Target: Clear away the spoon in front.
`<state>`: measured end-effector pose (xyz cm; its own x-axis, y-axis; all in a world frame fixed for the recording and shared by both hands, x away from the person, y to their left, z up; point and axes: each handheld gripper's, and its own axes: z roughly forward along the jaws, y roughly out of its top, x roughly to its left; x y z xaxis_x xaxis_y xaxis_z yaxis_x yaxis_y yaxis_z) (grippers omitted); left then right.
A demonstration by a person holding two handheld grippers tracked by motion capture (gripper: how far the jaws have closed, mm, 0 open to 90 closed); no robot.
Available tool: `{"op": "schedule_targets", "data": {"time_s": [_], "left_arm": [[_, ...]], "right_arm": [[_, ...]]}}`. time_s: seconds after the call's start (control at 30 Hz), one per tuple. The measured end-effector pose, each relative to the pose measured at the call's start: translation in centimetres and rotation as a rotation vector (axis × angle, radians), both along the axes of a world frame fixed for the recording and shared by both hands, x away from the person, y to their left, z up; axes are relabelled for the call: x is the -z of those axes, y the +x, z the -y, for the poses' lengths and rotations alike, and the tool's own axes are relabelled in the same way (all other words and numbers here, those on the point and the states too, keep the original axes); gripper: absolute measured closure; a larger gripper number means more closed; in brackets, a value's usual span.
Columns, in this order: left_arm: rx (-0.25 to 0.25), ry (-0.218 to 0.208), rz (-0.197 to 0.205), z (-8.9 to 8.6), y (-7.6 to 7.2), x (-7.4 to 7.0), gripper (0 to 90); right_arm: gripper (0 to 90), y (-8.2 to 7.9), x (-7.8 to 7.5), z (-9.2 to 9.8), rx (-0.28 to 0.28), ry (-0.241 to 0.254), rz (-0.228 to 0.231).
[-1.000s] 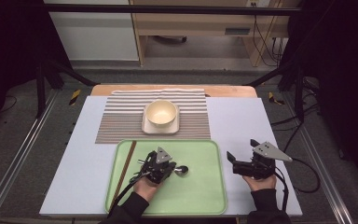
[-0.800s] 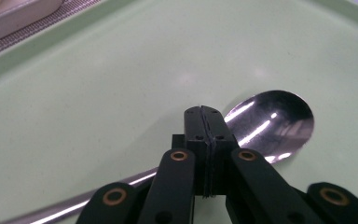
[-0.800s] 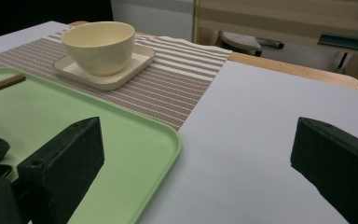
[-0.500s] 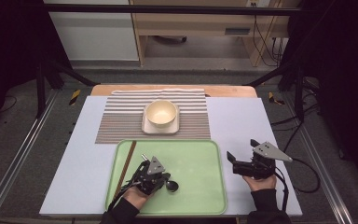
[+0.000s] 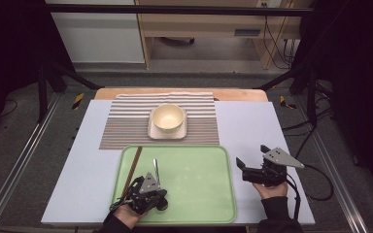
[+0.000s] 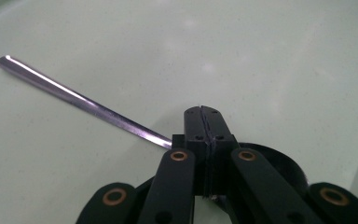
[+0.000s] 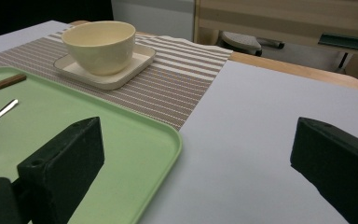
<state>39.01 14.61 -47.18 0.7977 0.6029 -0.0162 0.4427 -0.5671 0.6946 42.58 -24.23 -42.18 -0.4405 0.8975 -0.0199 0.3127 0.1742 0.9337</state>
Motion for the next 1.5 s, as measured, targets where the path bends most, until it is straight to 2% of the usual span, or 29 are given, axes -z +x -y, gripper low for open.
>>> {"op": "schedule_targets", "data": {"time_s": [0.17,0.27,0.4,0.5,0.73,0.93,1.03,1.13,1.27,1.5], "left_arm": [[-0.009,-0.004,-0.002,-0.4,-0.1,0.0,89.4],[-0.027,-0.016,0.008,-0.2,0.6,-0.2,89.4],[-0.049,-0.011,0.018,0.0,1.6,-0.2,89.4],[-0.057,-0.005,0.008,-0.3,1.8,0.1,89.4],[-0.046,-0.005,0.003,-1.0,1.6,0.0,89.5],[-0.058,-0.001,-0.003,-1.8,1.4,0.0,89.4],[-0.059,-0.012,0.003,-1.7,1.1,-0.2,89.5],[-0.031,-0.023,0.023,-1.0,0.5,-0.4,89.4],[-0.013,0.002,0.016,-0.7,0.2,-0.1,89.5],[-0.018,0.006,0.001,-1.9,-0.4,0.0,89.5]], "right_arm": [[3.0,0.0,0.0,0.1,0.002,0.005,-0.002],[3.0,0.0,0.0,0.0,0.000,0.002,0.001],[3.0,0.0,0.0,0.1,0.002,0.002,-0.001],[3.0,0.0,0.0,0.1,0.003,0.006,-0.001],[3.0,0.0,0.0,0.1,0.002,0.005,-0.002],[3.0,0.0,0.0,0.1,0.003,0.007,-0.001],[3.0,0.0,0.0,0.1,0.002,0.006,-0.001],[3.0,0.0,0.0,0.1,0.002,0.006,0.000],[3.0,0.0,-0.1,0.1,0.002,0.007,-0.002],[3.0,0.0,-0.1,0.2,0.004,0.008,0.000]]}}
